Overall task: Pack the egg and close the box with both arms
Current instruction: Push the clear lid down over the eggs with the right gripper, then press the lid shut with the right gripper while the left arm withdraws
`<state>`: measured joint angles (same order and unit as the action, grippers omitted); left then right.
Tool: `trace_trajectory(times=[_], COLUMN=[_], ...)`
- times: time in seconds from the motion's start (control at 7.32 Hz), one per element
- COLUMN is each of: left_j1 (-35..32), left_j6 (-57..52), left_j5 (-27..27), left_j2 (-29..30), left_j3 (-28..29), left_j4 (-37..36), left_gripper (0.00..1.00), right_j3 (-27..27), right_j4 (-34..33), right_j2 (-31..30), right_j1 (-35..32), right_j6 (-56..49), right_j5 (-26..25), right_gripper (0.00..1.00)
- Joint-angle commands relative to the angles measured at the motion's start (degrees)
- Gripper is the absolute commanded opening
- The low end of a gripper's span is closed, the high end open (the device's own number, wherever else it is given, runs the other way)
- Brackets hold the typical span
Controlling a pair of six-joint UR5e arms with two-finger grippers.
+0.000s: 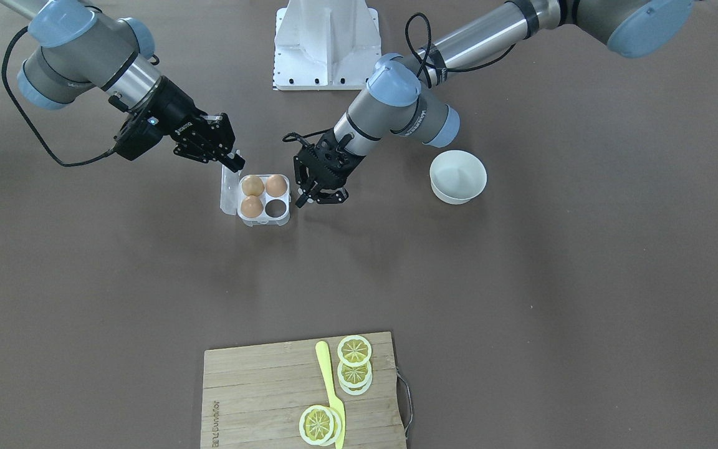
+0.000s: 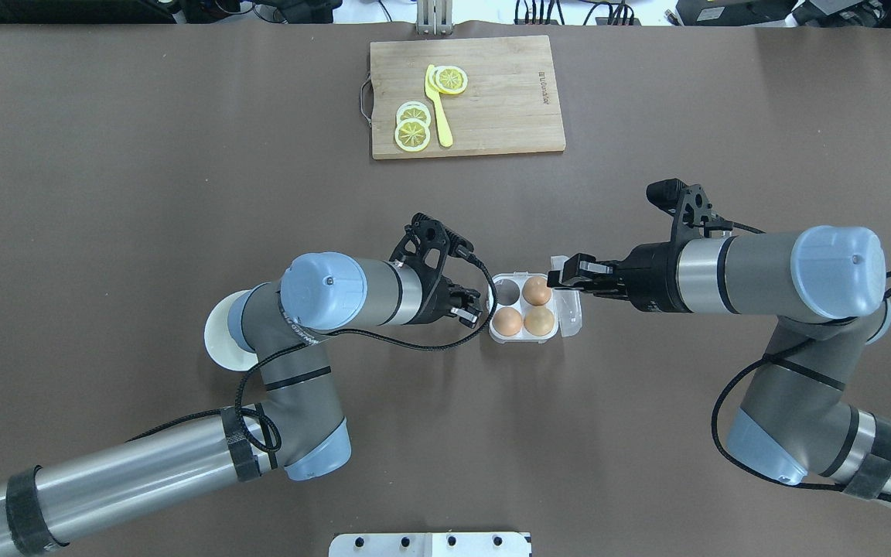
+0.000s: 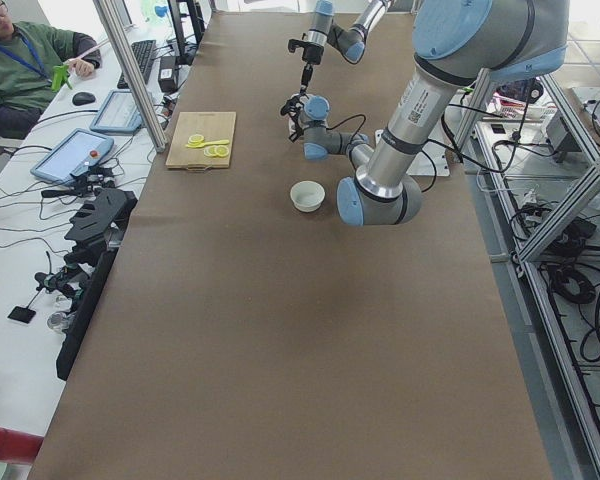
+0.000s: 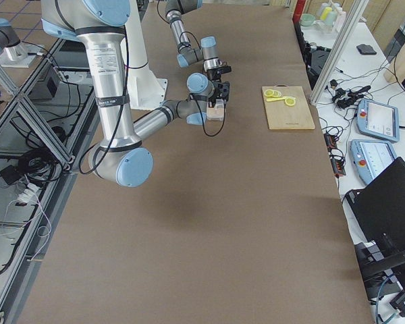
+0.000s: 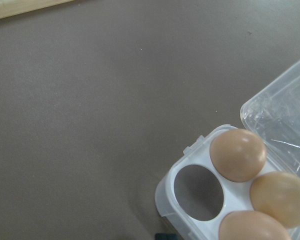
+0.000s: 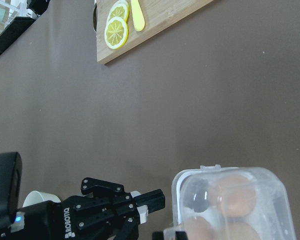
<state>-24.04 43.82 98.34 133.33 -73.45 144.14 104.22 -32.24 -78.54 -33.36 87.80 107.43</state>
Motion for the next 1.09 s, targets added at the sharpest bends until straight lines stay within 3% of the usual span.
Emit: trace_trajectory(times=[0.0,0.41,0.55,0.68,0.82,0.96], left_j1=[-0.66,-1.97,-3.98,-5.65,-6.54,-8.90], left_j6=[0.04,0.13,0.13,0.13,0.22,0.22], left_j5=[0.36,1.58,4.81,7.28,8.69,13.32], left_j2=[0.00,0.00,0.00,-0.09,-0.09,-1.31], left_j3=[-0.11,-0.20,-0.20,-0.20,-0.29,-1.07], left_j4=[0.00,0.00,-0.09,-0.09,-0.17,-0.26], left_gripper=[0.00,0.00,0.11,0.42,0.60,0.61], right_j3=[-0.15,-0.42,-0.59,-0.68,-0.86,-0.86], right_j4=[-0.02,-0.19,-0.28,-0.28,-0.28,-1.41], right_j2=[0.40,0.92,1.28,1.37,1.45,1.98], right_j1=[1.19,2.25,2.42,2.60,2.60,2.69], right_j6=[0.00,0.00,0.00,0.00,0.00,0.00], right_j5=[-1.43,-3.01,-3.28,-3.45,-3.45,-4.06], right_gripper=[0.21,0.21,0.21,0.21,0.21,0.21])
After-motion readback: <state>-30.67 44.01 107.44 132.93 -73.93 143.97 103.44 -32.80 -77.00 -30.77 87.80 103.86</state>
